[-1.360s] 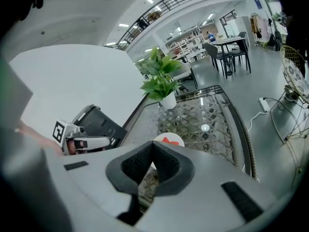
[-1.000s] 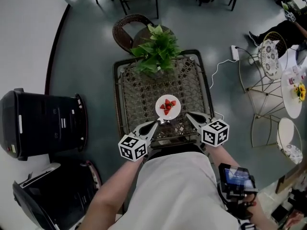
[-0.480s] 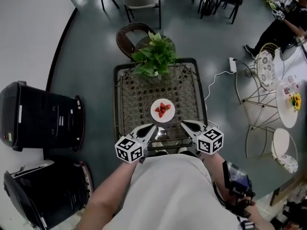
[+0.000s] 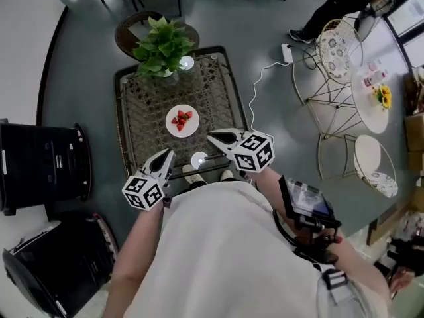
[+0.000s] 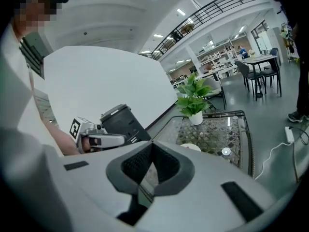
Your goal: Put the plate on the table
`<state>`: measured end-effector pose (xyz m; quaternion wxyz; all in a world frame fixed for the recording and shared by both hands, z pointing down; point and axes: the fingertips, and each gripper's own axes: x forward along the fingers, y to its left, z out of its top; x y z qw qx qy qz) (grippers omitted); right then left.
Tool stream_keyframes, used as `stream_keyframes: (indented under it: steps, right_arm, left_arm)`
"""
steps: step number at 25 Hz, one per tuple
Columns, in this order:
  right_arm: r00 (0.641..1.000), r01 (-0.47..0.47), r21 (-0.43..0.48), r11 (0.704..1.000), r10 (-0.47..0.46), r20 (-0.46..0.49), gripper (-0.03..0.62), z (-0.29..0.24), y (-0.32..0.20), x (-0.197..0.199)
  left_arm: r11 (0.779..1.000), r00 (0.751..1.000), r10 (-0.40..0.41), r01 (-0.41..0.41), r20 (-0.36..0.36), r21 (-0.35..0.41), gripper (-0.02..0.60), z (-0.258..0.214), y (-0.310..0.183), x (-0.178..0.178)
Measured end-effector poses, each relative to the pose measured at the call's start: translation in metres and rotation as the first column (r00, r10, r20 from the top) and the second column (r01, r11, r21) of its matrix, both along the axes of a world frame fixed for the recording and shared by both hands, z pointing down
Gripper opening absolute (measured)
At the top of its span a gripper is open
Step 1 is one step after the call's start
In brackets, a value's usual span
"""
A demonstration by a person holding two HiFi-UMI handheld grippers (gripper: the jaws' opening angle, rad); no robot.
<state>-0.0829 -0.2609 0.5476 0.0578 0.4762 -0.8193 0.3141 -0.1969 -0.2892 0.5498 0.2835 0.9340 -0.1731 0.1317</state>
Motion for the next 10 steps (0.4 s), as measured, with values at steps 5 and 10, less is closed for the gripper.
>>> stream_keyframes:
  steps: [5,10]
  right_arm:
    - [1.000,0.020,-0.003,1.000,-0.020,0.008,0.005,-0.001,0.017,0.002]
    - [1.000,0.028,-0.013,1.000,-0.028,0.013,0.005,0.003,0.027,0.003]
  left_arm:
    - [0.999,0.999,-0.034,0.034,0.006,-0.019,0.005,0.005,0.018,-0.001]
    - [0.999,0.999,-0.046,0.046,0.002,-0.026,0.005,0.006,0.028,0.001]
